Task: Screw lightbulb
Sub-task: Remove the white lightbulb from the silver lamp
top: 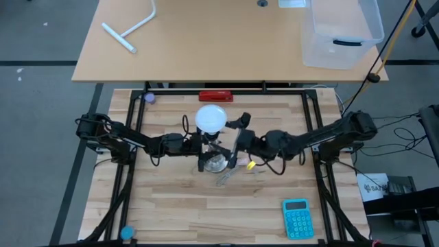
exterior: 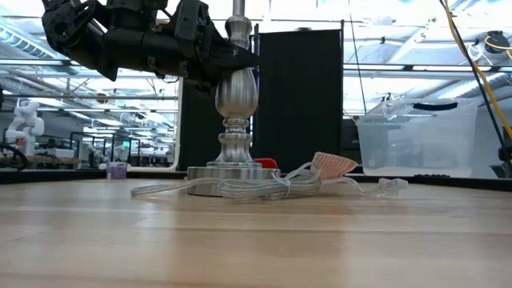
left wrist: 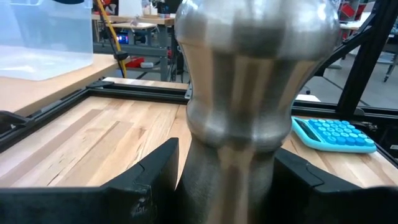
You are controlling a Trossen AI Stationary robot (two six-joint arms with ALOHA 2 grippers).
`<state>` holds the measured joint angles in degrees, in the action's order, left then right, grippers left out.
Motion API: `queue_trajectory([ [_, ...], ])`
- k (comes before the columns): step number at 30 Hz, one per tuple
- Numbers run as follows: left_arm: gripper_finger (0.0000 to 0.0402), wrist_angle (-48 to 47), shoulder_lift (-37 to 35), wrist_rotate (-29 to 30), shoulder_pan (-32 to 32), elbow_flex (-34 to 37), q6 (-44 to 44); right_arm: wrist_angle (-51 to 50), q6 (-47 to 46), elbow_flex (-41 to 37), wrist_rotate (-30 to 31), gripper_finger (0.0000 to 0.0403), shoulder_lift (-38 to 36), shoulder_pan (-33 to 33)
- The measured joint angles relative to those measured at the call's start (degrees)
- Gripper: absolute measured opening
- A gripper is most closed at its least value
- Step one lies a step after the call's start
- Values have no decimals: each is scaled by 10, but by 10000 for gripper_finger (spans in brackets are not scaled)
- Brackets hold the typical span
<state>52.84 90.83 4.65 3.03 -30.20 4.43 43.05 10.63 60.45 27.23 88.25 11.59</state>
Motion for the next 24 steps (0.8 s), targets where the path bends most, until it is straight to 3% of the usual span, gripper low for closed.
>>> queue_trajectory([
  [5, 190, 0, 0, 2, 0, 0, 4, 38, 15, 26, 87, 352, 37, 2],
  [12, 190, 0, 0, 3, 0, 0, 7, 7, 27, 83, 76, 344, 74, -3],
  [15, 190, -1, 0, 3, 0, 0, 8, -18, 23, 104, 66, 307, 81, -3],
  [24, 190, -2, 0, 5, 0, 0, 9, -48, 15, 105, 58, 130, 68, -4],
])
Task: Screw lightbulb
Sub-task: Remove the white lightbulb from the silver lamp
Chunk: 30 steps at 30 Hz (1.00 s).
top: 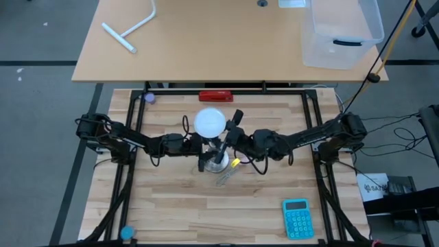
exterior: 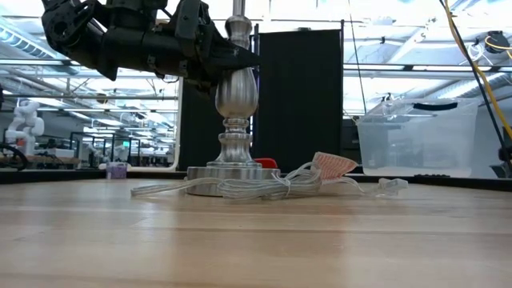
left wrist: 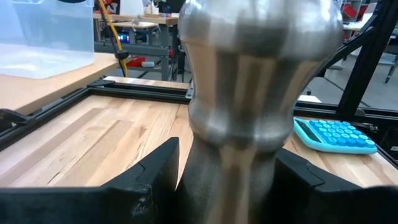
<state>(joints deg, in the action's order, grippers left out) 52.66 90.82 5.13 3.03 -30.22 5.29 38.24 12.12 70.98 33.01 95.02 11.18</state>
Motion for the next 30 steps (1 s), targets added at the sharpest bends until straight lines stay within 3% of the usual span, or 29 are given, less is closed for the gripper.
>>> queue_trajectory([
  [5, 190, 0, 0, 0, 0, -1, 1, -48, -6, 0, -41, 132, -21, -12],
  [15, 190, -2, 0, 0, 0, 1, 3, -117, -35, 0, -305, 132, -42, -92],
  [28, 190, -1, 0, -2, 0, -1, 4, -130, -55, 2, -582, 132, -40, -170],
  [30, 190, 0, 0, -2, 0, -1, 4, -130, -55, 2, -603, 132, -40, -176],
])
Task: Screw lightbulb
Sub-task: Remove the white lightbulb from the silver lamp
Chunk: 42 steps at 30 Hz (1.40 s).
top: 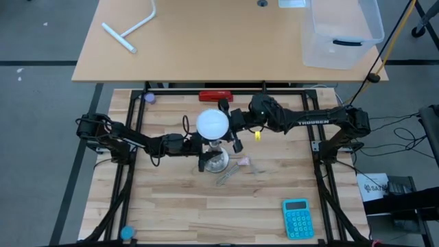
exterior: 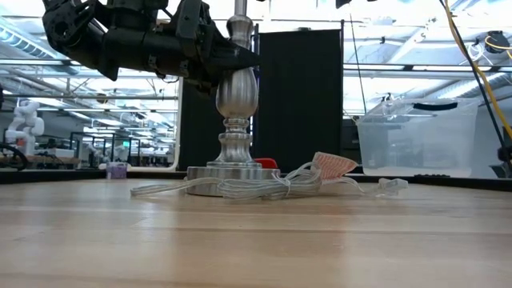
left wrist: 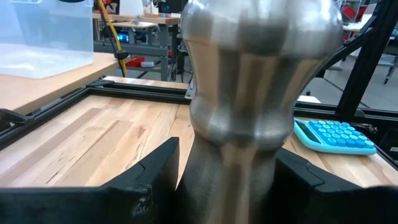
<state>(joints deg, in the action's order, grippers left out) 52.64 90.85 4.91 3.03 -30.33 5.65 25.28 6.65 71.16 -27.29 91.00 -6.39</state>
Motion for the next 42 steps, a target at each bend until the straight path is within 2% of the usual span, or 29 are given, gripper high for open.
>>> queue_trajectory([
  [14, 190, 0, 0, -3, 0, 0, 1, 1, 0, -1, -12, 141, 0, 0],
  [27, 190, -1, 0, -3, 0, 1, 4, 10, -15, -3, -18, 257, 0, 1],
  [32, 190, -1, 0, -4, 0, 1, 5, -16, -7, -4, -17, 296, -17, 1],
  [36, 190, -1, 0, -3, 0, 1, 5, -50, 14, -4, -4, 309, -40, -3],
  [42, 190, -1, -1, -4, 0, 2, 5, -97, 39, -4, 47, 307, -70, -4],
])
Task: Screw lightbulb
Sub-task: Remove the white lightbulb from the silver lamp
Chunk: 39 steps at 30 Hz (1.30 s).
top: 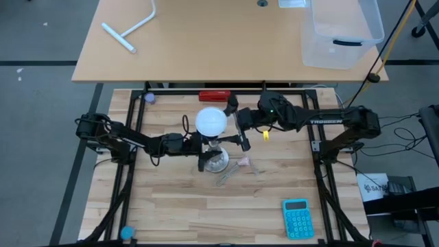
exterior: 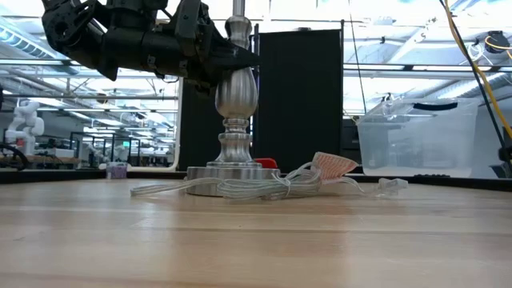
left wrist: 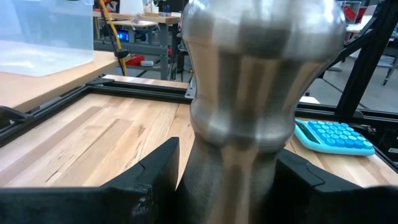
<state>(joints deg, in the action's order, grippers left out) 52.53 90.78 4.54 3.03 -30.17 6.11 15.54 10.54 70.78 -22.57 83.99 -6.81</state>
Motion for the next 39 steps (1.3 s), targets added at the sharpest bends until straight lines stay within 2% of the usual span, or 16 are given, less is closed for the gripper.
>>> queue_trajectory([
  [7, 190, 0, 0, 0, 0, 0, 0, -51, 11, 1, 104, 305, -37, 0],
  [12, 190, 0, 0, 0, 0, 0, 0, -113, 11, 0, 122, 304, -62, 1],
  [16, 190, 0, 0, 0, 0, 0, -1, -117, 13, -25, 127, 304, -91, 24],
  [22, 190, 0, 0, 0, 0, 0, -2, -89, 42, -99, 258, 304, -167, 75],
  [26, 190, 0, 0, 0, 0, 0, -2, -12, 42, -183, 303, 304, -223, 98],
  [31, 190, 0, 0, 0, 0, 0, -2, 217, 9, -321, 338, 304, -245, 114],
  [34, 190, 0, 0, 1, 0, 0, -3, 359, -22, -381, 340, 304, -210, 116],
  [39, 190, 0, 0, 4, 0, 0, -5, 461, -39, -390, 340, 304, -114, 123],
])
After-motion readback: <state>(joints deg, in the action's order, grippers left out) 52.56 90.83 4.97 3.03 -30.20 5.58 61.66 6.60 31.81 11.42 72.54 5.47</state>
